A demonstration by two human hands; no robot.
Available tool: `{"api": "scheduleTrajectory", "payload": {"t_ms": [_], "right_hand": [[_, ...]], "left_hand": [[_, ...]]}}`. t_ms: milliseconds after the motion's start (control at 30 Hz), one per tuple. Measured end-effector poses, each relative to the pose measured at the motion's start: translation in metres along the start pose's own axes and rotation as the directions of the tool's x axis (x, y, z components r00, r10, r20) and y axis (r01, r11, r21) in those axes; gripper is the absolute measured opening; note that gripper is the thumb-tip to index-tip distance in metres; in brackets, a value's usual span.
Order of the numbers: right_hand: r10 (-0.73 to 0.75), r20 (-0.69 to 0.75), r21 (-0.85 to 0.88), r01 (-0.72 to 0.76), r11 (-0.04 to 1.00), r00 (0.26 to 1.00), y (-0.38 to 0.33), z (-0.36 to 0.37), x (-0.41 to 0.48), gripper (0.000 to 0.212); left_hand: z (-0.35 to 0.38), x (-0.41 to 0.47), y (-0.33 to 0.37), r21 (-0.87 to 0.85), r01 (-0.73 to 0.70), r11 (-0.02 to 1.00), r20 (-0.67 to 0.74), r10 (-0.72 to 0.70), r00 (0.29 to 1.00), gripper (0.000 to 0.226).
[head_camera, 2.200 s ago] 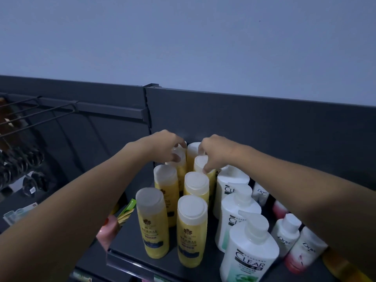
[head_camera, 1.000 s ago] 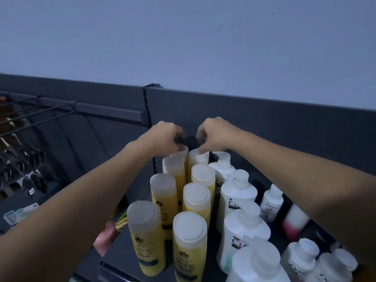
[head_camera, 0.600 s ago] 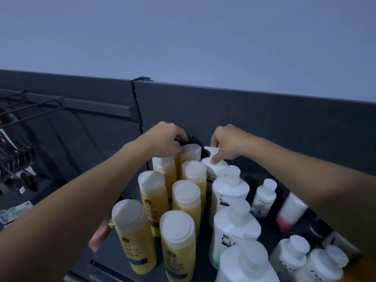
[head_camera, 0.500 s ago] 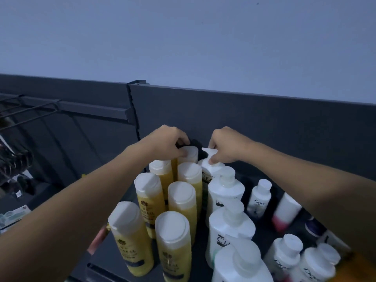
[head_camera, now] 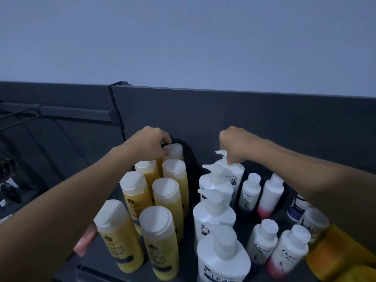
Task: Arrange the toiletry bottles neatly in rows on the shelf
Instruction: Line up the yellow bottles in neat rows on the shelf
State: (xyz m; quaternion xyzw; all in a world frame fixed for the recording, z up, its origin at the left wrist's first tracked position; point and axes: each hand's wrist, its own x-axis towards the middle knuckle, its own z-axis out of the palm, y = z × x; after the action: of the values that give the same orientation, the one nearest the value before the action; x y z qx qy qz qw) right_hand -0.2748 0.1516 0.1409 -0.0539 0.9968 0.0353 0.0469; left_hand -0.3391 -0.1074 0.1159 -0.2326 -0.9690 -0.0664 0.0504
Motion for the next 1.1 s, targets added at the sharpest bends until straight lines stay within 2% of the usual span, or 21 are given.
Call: {"api": "scheduleTrajectory", "payload": {"t_ms": [100, 200, 267, 367, 433, 533, 633, 800, 933, 1033, 1100], "right_hand": [[0.003, 0.041, 0.02, -0.004, 1.0, 0.999, 0.007, -0.006, -0.004, 0.017], [-0.028, 0.077, 0.014, 0.027, 1.0, 0.997, 0.004, -0.013, -0.005, 0.029], [-0.058, 0.004, 0.023, 0.058, 0.998, 0.998, -0.006, -0.022, -0.003, 0.033], [-0.108, -0.188, 0.148, 0.137, 0.98, 0.976, -0.029, -0.03, 0.01, 0.033], [-0.194, -0.226, 0.187, 0.237, 0.953, 0.955, -0.048, -0.029, 0.022, 0.038], [-0.344, -0.152, 0.153, 0.365, 0.918, 0.927, -0.071, -0.021, 0.041, 0.053], [-0.416, -0.08, 0.09, 0.422, 0.902, 0.906, -0.085, -0.012, 0.057, 0.056], [-0.459, -0.086, 0.004, 0.461, 0.887, 0.884, -0.092, -0.005, 0.07, 0.048], [-0.473, -0.09, -0.153, 0.457, 0.876, 0.876, -0.094, -0.008, 0.067, 0.02], [-0.446, -0.084, -0.165, 0.429, 0.888, 0.891, -0.09, -0.01, 0.064, 0.037], [-0.419, -0.08, -0.124, 0.408, 0.905, 0.905, -0.087, -0.009, 0.064, 0.037]], "left_hand": [[-0.002, -0.004, -0.006, -0.002, 0.028, 1.0, -0.003, -0.028, 1.0, 0.036], [-0.004, -0.007, -0.016, -0.009, 0.081, 0.997, -0.034, -0.082, 0.996, 0.033], [-0.005, -0.01, -0.023, -0.005, 0.112, 0.994, -0.043, -0.112, 0.993, 0.033], [-0.007, -0.013, -0.032, -0.027, 0.148, 0.989, -0.029, -0.149, 0.988, 0.035], [-0.006, -0.014, -0.035, -0.042, 0.179, 0.983, -0.005, -0.179, 0.984, 0.037], [-0.002, -0.01, -0.037, -0.057, 0.219, 0.974, 0.011, -0.219, 0.976, 0.039], [0.001, -0.005, -0.038, -0.068, 0.226, 0.972, 0.005, -0.227, 0.974, 0.039], [0.001, 0.003, -0.042, -0.087, 0.222, 0.971, 0.036, -0.22, 0.975, 0.045], [0.0, 0.009, -0.041, -0.114, 0.241, 0.964, 0.036, -0.238, 0.971, 0.045], [0.002, 0.013, -0.038, -0.143, 0.268, 0.953, 0.004, -0.271, 0.963, 0.046], [0.004, 0.014, -0.033, -0.158, 0.278, 0.947, -0.021, -0.285, 0.958, 0.044]]}}
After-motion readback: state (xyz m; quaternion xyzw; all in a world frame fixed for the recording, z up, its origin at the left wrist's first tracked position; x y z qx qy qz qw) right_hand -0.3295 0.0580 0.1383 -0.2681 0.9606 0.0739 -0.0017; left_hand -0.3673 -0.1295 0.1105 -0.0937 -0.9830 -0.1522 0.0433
